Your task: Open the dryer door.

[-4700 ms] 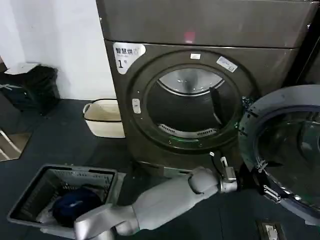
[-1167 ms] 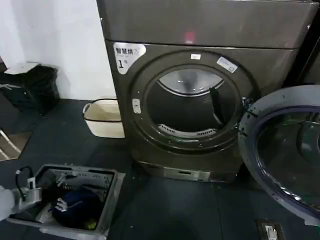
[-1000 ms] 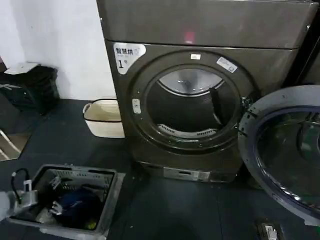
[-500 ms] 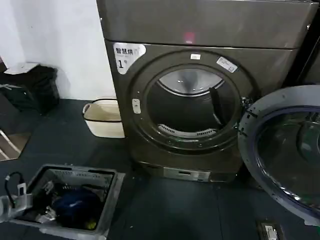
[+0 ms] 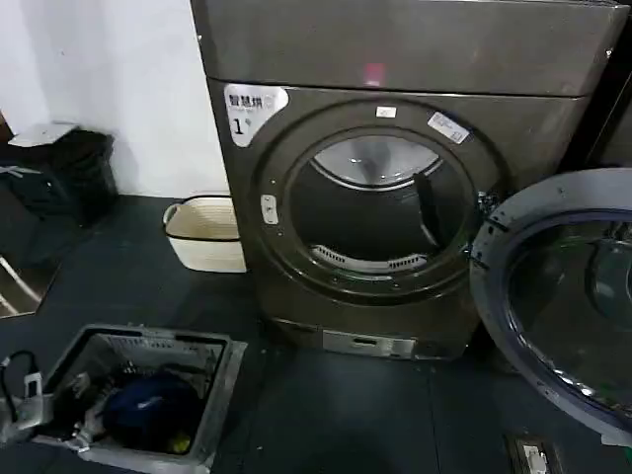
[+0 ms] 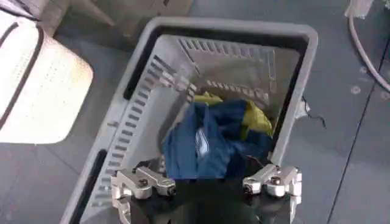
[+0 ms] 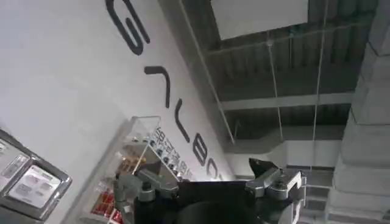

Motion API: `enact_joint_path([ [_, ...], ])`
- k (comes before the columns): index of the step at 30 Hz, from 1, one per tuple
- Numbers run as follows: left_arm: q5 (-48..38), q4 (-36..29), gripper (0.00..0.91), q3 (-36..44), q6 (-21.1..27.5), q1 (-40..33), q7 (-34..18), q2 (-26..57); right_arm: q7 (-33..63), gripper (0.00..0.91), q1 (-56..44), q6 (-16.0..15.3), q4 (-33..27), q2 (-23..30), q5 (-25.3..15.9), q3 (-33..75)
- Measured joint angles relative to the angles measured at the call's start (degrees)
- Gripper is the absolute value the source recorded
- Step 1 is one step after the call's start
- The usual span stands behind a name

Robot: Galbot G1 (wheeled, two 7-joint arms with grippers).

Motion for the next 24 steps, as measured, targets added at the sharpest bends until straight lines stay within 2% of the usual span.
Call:
enact_joint_path([
  [24,-2.7,0.4,0.907,-0.4,0.9,0.0,-0.4,0.8,-0.1,0.907,-0.3,0.4,0.0,0.3,0.1,0.1],
])
